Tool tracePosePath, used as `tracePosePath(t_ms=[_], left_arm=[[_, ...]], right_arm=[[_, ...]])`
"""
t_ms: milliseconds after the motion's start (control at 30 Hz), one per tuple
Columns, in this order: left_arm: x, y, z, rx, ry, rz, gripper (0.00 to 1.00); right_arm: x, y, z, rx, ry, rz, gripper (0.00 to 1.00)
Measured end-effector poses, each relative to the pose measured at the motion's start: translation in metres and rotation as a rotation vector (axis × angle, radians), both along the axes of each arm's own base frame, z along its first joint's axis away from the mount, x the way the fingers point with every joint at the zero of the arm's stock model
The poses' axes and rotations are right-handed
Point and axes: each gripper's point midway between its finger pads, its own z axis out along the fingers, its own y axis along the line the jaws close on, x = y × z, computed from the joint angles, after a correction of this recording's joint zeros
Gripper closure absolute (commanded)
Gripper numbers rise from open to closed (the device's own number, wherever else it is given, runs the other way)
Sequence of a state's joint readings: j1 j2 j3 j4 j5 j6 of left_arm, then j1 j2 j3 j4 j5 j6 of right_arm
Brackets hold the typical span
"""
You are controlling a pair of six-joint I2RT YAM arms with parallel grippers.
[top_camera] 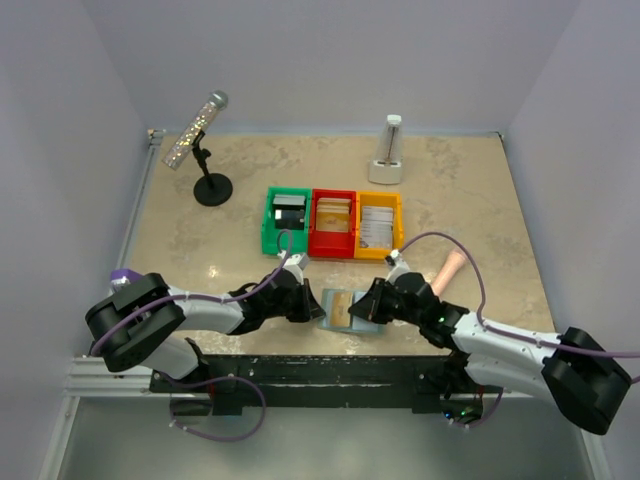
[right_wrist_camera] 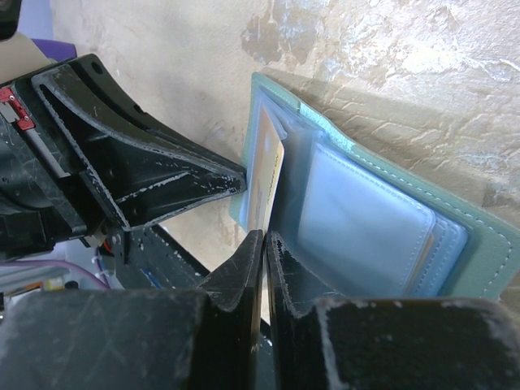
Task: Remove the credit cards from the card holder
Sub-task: Remove the credit card from the card holder.
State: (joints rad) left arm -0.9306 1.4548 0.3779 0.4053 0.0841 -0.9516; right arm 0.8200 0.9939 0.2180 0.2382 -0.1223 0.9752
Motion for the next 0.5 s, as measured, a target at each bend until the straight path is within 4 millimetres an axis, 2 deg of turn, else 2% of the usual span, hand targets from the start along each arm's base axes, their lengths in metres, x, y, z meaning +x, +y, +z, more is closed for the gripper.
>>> tracePosePath(t_ms=[500], left_arm=[[-0.0001, 0.0, 0.0, 0.0, 0.0, 0.0, 1.0]], right_arm=[[-0.0028, -0.0052, 0.0006, 0.01, -0.016, -0.007, 0.92]])
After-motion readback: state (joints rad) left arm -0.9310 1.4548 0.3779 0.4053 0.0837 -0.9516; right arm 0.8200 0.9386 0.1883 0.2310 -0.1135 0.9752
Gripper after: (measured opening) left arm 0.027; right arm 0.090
